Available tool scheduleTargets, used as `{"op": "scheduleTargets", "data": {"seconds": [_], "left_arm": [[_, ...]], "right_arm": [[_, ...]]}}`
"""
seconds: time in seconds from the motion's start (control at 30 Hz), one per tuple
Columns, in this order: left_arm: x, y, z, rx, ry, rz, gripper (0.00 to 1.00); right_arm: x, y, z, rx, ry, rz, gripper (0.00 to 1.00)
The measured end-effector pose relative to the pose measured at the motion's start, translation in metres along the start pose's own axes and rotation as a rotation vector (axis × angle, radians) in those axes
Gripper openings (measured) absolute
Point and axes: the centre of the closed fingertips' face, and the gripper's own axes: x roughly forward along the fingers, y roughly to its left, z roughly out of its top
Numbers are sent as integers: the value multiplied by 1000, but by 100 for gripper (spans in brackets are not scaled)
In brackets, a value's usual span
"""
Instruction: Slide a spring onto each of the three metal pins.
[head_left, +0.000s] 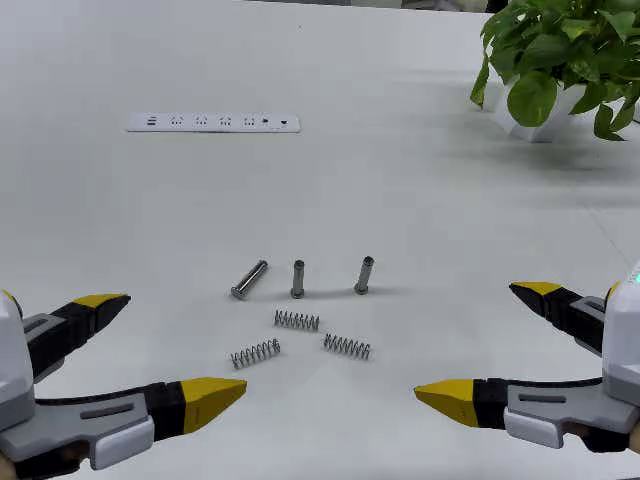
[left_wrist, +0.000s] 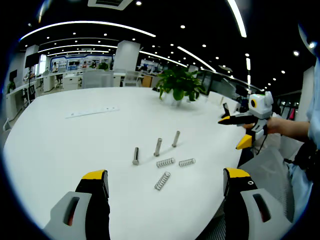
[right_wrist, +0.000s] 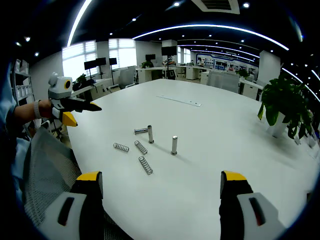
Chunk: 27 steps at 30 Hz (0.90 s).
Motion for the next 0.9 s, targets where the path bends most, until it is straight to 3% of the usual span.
{"op": "scheduleTargets", "data": {"seconds": [0.9], "left_arm": [[0, 8, -3, 4, 20, 3, 95]], "right_arm": [[2, 2, -2, -2, 1, 1, 99]]}}
